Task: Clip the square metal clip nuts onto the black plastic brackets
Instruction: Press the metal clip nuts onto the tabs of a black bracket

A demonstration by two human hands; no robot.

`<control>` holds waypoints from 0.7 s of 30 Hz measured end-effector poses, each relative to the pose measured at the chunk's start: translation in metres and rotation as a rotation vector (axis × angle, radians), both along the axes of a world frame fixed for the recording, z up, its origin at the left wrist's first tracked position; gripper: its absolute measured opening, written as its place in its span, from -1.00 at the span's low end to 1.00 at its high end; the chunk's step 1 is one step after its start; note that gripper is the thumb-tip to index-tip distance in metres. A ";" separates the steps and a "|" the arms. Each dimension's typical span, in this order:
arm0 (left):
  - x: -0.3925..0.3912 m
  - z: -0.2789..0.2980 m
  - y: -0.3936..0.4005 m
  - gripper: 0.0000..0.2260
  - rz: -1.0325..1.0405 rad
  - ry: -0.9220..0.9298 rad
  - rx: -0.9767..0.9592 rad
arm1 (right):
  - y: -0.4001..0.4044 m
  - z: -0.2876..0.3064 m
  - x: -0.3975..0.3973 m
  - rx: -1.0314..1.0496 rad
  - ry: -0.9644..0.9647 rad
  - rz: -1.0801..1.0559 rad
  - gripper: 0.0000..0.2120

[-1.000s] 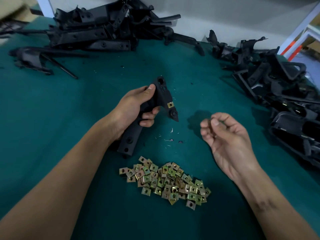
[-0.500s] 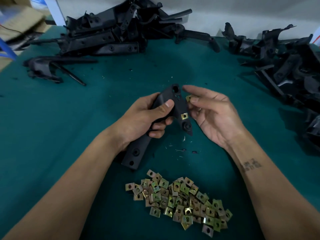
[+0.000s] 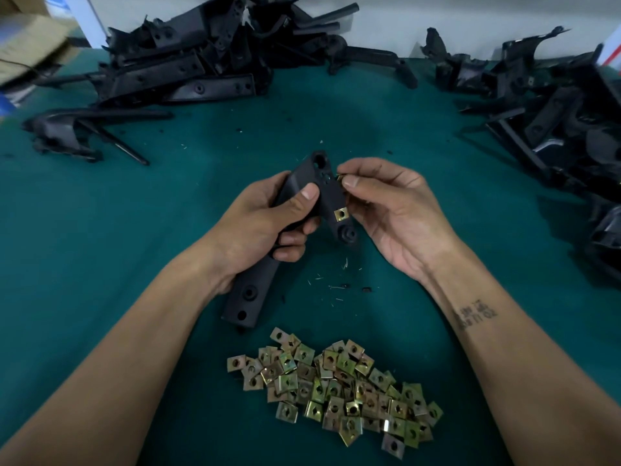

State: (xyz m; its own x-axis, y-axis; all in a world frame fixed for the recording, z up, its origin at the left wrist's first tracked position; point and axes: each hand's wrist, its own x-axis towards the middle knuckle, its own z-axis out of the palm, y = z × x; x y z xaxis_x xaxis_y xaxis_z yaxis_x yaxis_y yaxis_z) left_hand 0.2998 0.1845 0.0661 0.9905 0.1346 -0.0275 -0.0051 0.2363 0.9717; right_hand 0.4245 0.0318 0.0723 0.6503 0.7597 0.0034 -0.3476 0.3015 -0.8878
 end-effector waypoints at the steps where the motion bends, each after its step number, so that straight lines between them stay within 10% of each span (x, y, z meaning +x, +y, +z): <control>1: 0.000 0.000 0.000 -0.85 -0.001 0.000 0.001 | 0.000 0.000 0.000 0.005 0.004 0.006 -0.87; 21: 0.000 0.004 -0.002 -0.85 -0.015 0.019 -0.004 | 0.004 0.004 -0.014 0.025 0.090 -0.164 -0.85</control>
